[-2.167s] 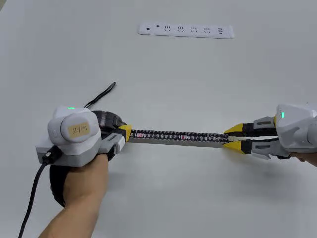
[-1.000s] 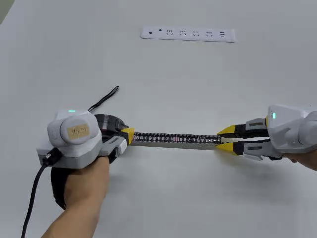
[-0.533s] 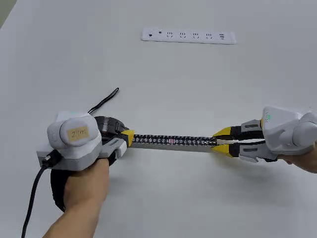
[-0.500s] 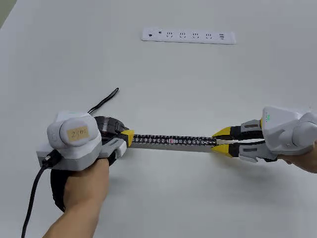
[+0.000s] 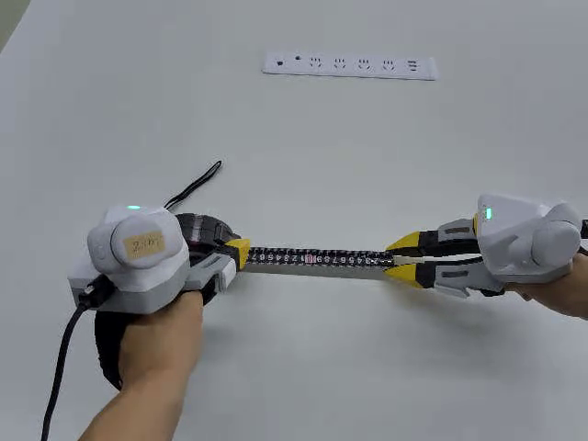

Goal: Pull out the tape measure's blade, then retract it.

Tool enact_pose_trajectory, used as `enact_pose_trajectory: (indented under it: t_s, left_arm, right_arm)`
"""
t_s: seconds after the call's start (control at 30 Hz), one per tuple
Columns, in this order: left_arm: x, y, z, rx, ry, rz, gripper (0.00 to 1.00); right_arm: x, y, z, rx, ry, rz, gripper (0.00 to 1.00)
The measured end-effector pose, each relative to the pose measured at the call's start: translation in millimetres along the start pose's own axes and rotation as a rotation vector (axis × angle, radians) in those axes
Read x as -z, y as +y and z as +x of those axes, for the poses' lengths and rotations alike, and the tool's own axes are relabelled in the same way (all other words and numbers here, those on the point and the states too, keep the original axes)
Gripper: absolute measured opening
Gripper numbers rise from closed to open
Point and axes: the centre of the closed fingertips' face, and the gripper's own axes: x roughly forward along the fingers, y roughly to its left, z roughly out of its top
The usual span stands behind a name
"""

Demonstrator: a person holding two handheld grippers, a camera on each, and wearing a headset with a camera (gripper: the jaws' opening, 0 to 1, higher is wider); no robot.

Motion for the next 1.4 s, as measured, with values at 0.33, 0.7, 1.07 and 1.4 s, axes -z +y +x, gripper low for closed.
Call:
enact_pose_trajectory:
  t_s: [0.33,0.7,1.07,1.4]
  left_arm:
    - [0.0,-0.6,-0.8,0.003,0.002,0.002,0.63]
    - [0.0,-1.1,-1.6,0.007,0.004,0.003,0.63]
    - [-0.2,-1.1,-1.6,0.010,0.004,-0.002,0.63]
    - [-0.3,-1.0,-1.8,0.010,0.005,-0.006,0.63]
  right_arm:
    - [-3.3,0.8,5.3,-0.006,-0.008,0.002,0.11]
    - [-7.8,2.0,12.3,-0.014,-0.018,0.001,0.11]
    - [-14.5,2.4,21.6,-0.023,-0.028,-0.004,0.11]
    - [-20.2,0.7,33.2,-0.034,-0.042,0.001,0.11]
